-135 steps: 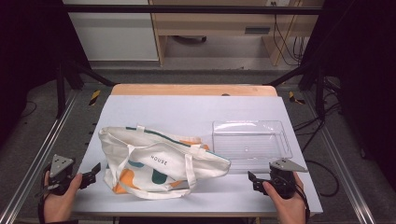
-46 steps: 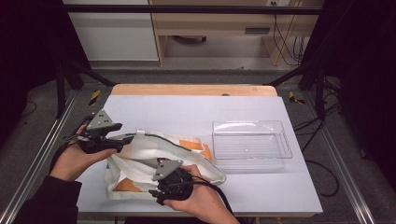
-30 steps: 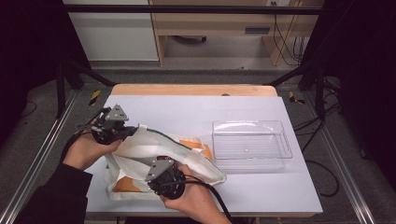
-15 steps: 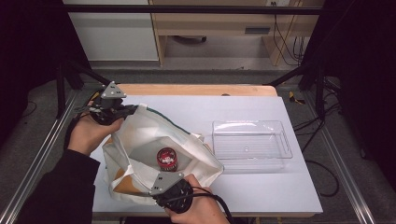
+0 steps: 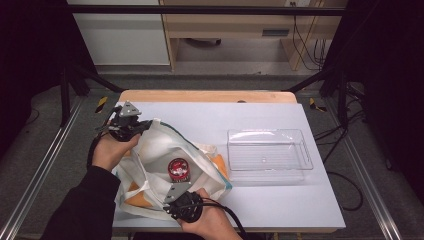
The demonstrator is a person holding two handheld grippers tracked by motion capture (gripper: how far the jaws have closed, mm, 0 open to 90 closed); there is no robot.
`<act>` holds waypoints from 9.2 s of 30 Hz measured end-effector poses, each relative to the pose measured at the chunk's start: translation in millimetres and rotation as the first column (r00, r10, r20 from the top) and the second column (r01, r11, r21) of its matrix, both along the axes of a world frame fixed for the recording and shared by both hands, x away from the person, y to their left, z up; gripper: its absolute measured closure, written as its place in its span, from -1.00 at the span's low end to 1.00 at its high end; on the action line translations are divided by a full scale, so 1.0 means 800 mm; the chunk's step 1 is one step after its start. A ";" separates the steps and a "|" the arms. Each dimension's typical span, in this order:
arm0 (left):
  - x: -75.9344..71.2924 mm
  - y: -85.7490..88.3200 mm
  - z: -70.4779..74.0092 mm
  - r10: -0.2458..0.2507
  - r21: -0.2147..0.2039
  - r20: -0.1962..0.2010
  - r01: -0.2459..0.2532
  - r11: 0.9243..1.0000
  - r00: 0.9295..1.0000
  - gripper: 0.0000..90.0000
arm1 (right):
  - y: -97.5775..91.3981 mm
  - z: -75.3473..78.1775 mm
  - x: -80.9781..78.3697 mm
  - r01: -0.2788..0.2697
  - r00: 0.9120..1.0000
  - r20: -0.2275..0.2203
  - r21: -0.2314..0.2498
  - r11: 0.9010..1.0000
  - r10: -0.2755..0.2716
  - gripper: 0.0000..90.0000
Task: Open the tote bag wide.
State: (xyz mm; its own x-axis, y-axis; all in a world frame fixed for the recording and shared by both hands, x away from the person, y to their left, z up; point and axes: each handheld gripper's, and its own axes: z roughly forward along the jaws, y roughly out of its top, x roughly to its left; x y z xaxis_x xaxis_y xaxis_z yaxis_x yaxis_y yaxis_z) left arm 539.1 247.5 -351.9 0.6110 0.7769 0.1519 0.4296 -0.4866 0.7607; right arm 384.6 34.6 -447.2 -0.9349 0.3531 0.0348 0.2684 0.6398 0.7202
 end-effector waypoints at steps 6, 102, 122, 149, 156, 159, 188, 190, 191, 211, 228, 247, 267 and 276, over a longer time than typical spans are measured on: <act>-0.001 0.001 -0.020 0.019 -0.028 -0.002 -0.019 0.999 1.000 0.98 | -0.004 -0.014 0.007 0.020 0.999 -0.034 -0.008 1.000 -0.020 0.91; -0.240 0.004 -0.078 0.083 -0.163 0.113 -0.064 0.985 0.990 0.84 | -0.056 0.152 0.196 0.226 0.964 0.157 -0.073 0.971 -0.213 0.91; -0.234 0.007 -0.110 0.055 -0.071 0.024 -0.053 0.996 0.998 0.85 | -0.067 0.076 0.258 0.299 0.954 0.054 -0.171 0.939 -0.294 0.89; -0.234 -0.002 -0.117 0.090 -0.110 0.053 -0.084 0.990 0.995 0.41 | -0.089 0.078 0.215 0.289 0.956 0.012 -0.202 0.936 -0.293 0.13; -0.231 0.000 -0.120 0.087 -0.097 0.031 -0.083 0.992 0.996 0.63 | -0.090 0.069 0.202 0.254 0.967 0.035 -0.263 0.931 -0.254 0.73; -0.230 0.003 -0.119 0.079 -0.097 0.025 -0.076 0.992 0.997 0.76 | -0.089 0.067 0.200 0.246 0.969 0.046 -0.274 0.930 -0.243 0.86; -0.243 0.014 -0.108 0.105 -0.127 0.102 -0.092 0.988 0.989 0.19 | -0.124 0.116 0.157 0.349 0.937 0.071 -0.100 0.932 -0.343 -0.05; -0.240 0.014 -0.104 0.106 -0.128 0.107 -0.092 0.988 0.989 0.13 | -0.129 0.121 0.142 0.361 0.932 0.069 -0.077 0.929 -0.356 -0.05; -0.239 0.014 -0.101 0.108 -0.130 0.109 -0.094 0.987 0.988 0.10 | -0.133 0.124 0.135 0.364 0.931 0.068 -0.071 0.929 -0.359 -0.03; -0.155 -0.021 -0.020 0.032 -0.012 0.169 -0.030 0.999 0.985 -0.05 | -0.161 0.124 0.080 0.480 0.877 0.042 -0.057 0.875 -0.479 0.30; -0.130 -0.018 -0.031 0.039 0.000 0.123 -0.039 0.999 0.992 0.13 | -0.171 0.093 0.038 0.486 0.874 0.051 -0.071 0.871 -0.484 0.63; -0.127 -0.024 -0.032 0.032 0.011 0.113 -0.034 0.999 0.993 0.15 | -0.199 0.082 0.023 0.538 0.842 0.006 0.064 0.840 -0.540 0.39; -0.131 0.006 -0.045 0.061 0.021 0.053 -0.062 0.998 0.997 0.50 | -0.169 0.077 0.024 0.530 0.848 0.047 -0.028 0.847 -0.529 0.85; -0.120 0.012 -0.054 0.049 -0.006 0.017 -0.049 0.999 0.999 0.44 | -0.186 0.038 0.021 0.558 0.830 -0.008 -0.041 0.829 -0.558 0.75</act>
State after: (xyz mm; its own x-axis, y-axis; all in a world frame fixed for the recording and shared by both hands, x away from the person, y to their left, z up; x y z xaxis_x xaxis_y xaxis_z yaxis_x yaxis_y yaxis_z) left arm 443.5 256.8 -394.7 0.5691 0.8069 0.1581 0.4398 -0.4611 0.7706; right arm 401.3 -113.9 -417.1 -0.5777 0.8157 0.0280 0.6008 0.4018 0.6911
